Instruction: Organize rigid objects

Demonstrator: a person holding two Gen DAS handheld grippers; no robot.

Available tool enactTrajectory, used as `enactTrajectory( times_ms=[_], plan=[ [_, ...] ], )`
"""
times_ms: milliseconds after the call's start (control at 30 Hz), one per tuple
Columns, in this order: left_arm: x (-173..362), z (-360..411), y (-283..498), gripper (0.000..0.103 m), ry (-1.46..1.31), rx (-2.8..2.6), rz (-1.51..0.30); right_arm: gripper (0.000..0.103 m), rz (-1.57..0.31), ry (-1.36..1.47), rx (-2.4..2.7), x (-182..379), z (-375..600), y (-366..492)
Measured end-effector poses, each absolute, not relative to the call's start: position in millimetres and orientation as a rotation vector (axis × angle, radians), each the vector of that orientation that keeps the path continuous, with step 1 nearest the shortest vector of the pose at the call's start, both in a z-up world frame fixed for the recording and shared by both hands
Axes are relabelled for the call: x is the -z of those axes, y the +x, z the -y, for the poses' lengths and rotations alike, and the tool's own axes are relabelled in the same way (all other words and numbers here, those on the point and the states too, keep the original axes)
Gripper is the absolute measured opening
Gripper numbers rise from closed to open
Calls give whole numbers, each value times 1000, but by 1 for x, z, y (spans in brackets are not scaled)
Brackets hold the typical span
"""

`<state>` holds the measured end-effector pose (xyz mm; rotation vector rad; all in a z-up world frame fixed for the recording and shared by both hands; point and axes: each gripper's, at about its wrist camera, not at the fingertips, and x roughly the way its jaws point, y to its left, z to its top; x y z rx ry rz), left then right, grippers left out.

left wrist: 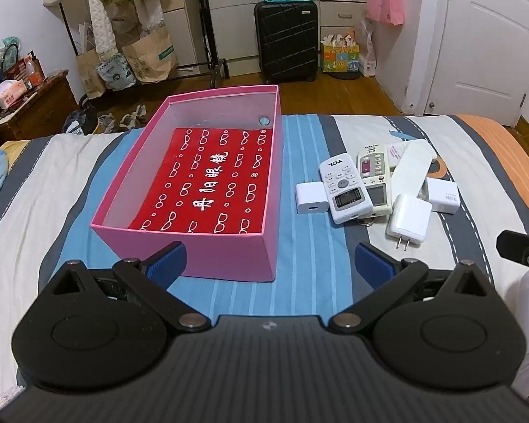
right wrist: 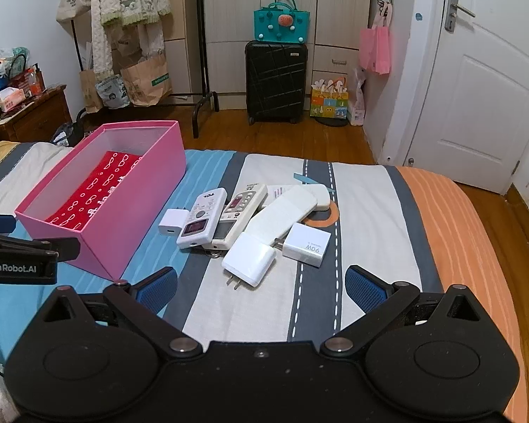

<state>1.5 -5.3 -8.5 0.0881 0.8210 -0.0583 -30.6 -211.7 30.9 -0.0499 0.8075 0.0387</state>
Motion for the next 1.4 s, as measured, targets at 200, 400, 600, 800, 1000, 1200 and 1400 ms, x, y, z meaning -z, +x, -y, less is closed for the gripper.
enactTrajectory(
  times_ms=[200,400,600,800,1000,1200,1400],
  plan=[
    [9,5,2,103,94,54,-826,102,-795,-81,-32,-35,208,-33],
    [10,5,2,103,100,52,-834,102,-788,-85,-33,-37,208,-35],
    [10,5,2,103,100,52,-835,102,-787,-90,-30,-38,208,-35],
    [11,7,0,103,110,56,-839,102,-798,-91,-25,-36,209,-34],
    [7,9,-2,103,117,71,-827,102,-804,-80,-24,-35,211,-33],
    [-7,-1,1,103,27,139,-810,102,-689,-46,-52,-43,211,-37],
    [-33,-14,8,103,100,153,-776,102,-432,-136,-70,-56,200,-44]
  ],
)
